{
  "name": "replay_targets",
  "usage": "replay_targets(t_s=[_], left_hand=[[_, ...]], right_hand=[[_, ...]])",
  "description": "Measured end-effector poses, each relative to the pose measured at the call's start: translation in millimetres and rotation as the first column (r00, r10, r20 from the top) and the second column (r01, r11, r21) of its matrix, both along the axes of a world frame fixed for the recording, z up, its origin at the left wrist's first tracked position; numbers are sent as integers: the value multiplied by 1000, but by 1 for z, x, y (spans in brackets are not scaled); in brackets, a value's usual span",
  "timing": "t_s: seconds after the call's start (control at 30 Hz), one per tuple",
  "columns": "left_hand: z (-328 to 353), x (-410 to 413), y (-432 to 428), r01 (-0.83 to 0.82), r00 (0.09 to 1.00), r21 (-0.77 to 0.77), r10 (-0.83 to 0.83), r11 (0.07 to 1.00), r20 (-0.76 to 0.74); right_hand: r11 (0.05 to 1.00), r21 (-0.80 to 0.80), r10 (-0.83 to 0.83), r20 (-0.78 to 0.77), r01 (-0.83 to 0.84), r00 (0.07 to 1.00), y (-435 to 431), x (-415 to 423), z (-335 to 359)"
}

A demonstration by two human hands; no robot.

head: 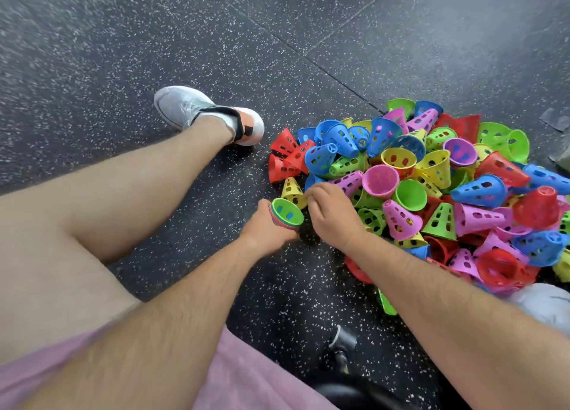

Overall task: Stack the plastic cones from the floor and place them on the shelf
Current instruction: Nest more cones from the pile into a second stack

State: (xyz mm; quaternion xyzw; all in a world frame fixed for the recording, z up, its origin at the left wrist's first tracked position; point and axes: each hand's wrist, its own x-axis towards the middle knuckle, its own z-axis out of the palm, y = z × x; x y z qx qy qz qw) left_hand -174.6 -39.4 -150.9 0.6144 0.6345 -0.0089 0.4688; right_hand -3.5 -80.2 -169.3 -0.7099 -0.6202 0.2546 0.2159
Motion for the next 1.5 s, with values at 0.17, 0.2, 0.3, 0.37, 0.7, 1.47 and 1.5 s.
replay_targets(t_s=[0.17, 0.2, 0.3, 0.37, 0.7, 1.47, 1.5], left_hand=[[-6, -3, 7, -35, 999, -23, 35, 999, -9], [-7, -3, 8, -34, 999, -27, 33, 999, -13], [-8, -1, 8, -27, 999, -40, 26, 999, -33], [-8, -1, 8, -16, 999, -43, 14, 999, -48], [-5, -4, 4, -32, 998, -31, 31, 999, -46], [6, 21, -1, 13, 966, 63, -29, 998, 256], [6, 22, 2, 1, 962, 69, -20, 998, 271]], right_hand=[[994, -56, 104, 199, -95, 974, 11, 5, -5], [987, -77, 154, 233, -139, 960, 12, 6, -8], [961, -177, 260, 310, -213, 915, 16, 5, -19], [954, -208, 279, 350, -217, 894, 19, 3, -23], [990, 10, 122, 398, -137, 909, 24, 5, -19], [996, 5, 93, -7, -93, 996, -15, 18, 31], [995, 8, 98, 8, -98, 995, -12, 19, 31]])
